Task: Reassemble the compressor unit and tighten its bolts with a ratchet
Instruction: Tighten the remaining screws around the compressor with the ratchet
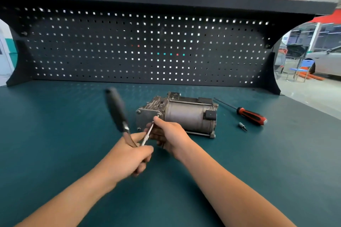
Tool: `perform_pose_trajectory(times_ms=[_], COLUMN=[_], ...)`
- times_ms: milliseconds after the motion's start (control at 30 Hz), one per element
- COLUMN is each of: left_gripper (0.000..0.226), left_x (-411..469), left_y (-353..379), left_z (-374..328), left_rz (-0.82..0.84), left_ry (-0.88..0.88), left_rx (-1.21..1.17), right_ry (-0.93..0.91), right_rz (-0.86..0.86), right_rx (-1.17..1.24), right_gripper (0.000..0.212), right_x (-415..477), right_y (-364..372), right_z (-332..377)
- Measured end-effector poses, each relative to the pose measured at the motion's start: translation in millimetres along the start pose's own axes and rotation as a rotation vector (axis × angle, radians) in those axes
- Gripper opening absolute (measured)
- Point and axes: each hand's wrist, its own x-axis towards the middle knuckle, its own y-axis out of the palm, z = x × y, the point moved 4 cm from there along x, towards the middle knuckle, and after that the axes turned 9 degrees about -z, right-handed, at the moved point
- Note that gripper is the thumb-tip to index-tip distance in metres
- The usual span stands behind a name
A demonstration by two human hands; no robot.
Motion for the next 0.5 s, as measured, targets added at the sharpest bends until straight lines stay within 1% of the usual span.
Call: perform_pose_trajectory(times_ms=[33, 67, 100, 133, 200, 233, 267, 300, 333, 400, 433, 467, 500], left_gripper=[0.034, 0.049, 0.064, 0.073, 0.076, 0.073, 0.069, 0.062, 0.052, 0.028, 0.027, 0.033, 0.039], left_x=[1, 1, 0, 1, 1, 2, 4, 2, 2, -4, -8, -10, -9], left_y=[-1, -2, 2, 7, 14, 13, 11, 9, 6, 10, 13, 12, 10], left_z=[-2, -5, -9, -9, -4, -4, -1, 1, 2, 8, 6, 4, 3], left_rz=[-0.032, -0.111, -0.167, -0.141, -0.073, -0.094, -0.106, -0.098, -0.078, 0.119, 0.190, 0.211, 0.204], left_ry=[0.154, 0.317, 0.470, 0.575, 0.629, 0.617, 0.590, 0.497, 0.322, -0.106, -0.297, -0.435, -0.516], left_rx=[0.396, 0.773, 1.073, 1.207, 1.261, 1.233, 1.102, 0.842, 0.483, -0.273, -0.654, -0.974, -1.170], right_ry=[0.000, -0.001, -0.001, -0.004, -0.032, -0.045, -0.049, -0.046, -0.039, -0.017, -0.004, 0.008, 0.013], right_rz=[0.004, 0.000, -0.011, -0.027, -0.054, -0.063, -0.069, -0.072, -0.071, -0.071, -0.069, -0.064, -0.055], right_rx=[-0.009, -0.018, -0.025, -0.035, -0.063, -0.072, -0.070, -0.062, -0.052, -0.038, -0.026, -0.010, 0.004], right_gripper=[0.031, 0.031, 0.031, 0.030, 0.029, 0.028, 0.027, 0.026, 0.025, 0.024, 0.024, 0.024, 0.024], right_x=[0, 0, -1, -1, 0, 0, 1, 2, 3, 3, 3, 3, 3], right_y=[0, 0, 0, 0, -1, -1, -2, -2, -3, -3, -2, 0, 1], right_z=[0, -1, -1, -2, -3, -3, -3, -3, -2, 0, 1, 2, 3])
